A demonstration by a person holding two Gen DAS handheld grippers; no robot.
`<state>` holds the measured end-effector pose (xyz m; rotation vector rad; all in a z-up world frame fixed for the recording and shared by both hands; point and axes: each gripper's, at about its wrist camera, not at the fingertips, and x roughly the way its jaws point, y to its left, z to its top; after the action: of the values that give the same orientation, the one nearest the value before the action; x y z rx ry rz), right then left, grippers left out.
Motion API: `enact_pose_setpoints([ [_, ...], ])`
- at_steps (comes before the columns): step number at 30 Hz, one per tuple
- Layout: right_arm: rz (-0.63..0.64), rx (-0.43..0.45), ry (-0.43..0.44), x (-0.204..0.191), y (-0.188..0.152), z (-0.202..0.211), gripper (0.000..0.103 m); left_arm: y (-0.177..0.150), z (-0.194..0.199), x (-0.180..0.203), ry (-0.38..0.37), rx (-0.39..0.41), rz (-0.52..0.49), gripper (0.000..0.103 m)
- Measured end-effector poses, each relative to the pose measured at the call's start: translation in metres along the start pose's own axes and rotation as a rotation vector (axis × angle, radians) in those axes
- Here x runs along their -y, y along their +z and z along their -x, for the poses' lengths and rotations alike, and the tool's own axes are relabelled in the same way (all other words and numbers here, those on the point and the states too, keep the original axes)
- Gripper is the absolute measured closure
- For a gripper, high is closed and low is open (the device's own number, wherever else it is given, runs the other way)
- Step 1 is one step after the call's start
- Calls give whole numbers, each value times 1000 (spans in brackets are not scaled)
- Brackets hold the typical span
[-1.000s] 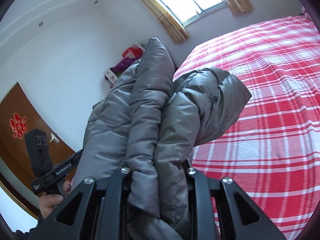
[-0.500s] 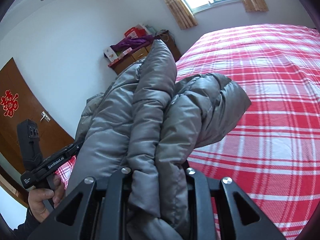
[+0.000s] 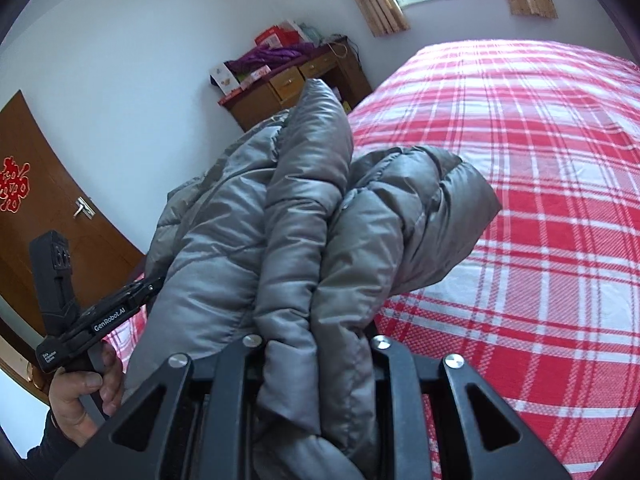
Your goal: Fold large clothes
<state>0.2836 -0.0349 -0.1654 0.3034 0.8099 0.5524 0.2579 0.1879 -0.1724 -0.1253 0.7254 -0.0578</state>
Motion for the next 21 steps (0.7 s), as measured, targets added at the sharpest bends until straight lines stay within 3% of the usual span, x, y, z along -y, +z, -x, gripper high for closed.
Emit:
enact_pose_setpoints([
  [5,-6,-25,-12,0,-7,-12,79,-9,-10,-5,30,-19,3,69],
  [21,5,-50,-69,-2,-22,-21,75,-18,-24,-8,49,-23,44,53],
])
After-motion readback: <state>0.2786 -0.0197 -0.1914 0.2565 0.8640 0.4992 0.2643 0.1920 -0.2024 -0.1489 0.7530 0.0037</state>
